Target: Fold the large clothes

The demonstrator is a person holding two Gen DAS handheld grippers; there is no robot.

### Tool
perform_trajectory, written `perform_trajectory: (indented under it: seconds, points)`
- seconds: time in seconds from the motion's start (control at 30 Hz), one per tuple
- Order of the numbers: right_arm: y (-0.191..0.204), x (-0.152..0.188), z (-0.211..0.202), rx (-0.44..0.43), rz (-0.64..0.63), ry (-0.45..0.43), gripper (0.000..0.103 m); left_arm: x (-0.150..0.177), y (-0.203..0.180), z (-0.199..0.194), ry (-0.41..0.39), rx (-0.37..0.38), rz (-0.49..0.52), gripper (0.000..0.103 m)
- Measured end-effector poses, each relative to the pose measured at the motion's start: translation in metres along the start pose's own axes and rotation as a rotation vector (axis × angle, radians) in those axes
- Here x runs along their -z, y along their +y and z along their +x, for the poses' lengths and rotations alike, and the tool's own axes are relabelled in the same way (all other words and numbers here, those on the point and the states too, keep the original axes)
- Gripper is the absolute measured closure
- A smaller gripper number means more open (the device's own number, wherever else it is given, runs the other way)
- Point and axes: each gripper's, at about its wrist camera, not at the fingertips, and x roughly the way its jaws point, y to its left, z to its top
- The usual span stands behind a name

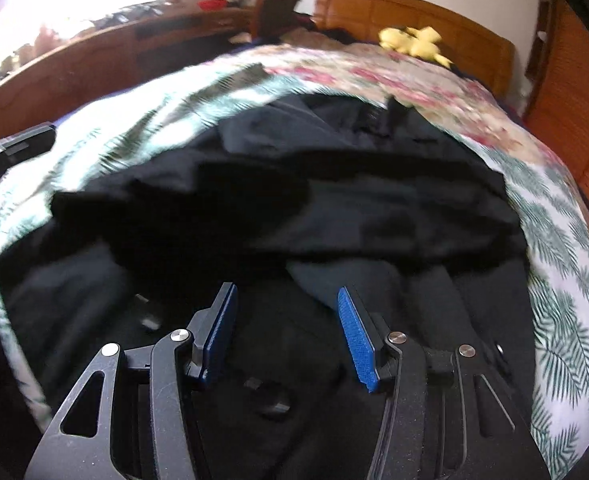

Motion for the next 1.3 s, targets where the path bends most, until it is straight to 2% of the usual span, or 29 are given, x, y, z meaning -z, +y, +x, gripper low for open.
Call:
perform_trajectory:
  seconds: [0.13, 0.43, 0.67, 1.07, 1.3]
  points:
    - [-0.016, 0.018, 0.016, 0.035, 0.008, 0.031, 0.050, 0.003, 0.002, 0.011, 0.029, -0.010, 0.002, 0.080]
    - [-0.031, 0.032, 0.022, -0.031, 0.083, 0.006, 0.049, 0.004, 0.002, 0.035, 0.113, 0.012, -0.019, 0.078]
    - [-0.028, 0.033, 0.022, -0.028, 0.083, -0.004, 0.049, 0.013, -0.004, 0.056, 0.188, -0.040, 0.008, 0.076]
    - [-0.029, 0.033, 0.021, -0.033, 0.087, -0.006, 0.049, 0.021, 0.006, 0.071, 0.241, -0.090, -0.030, 0.075]
    - [-0.029, 0.033, 0.021, -0.033, 0.087, -0.006, 0.049, 0.025, 0.011, 0.078, 0.259, -0.082, -0.048, 0.075]
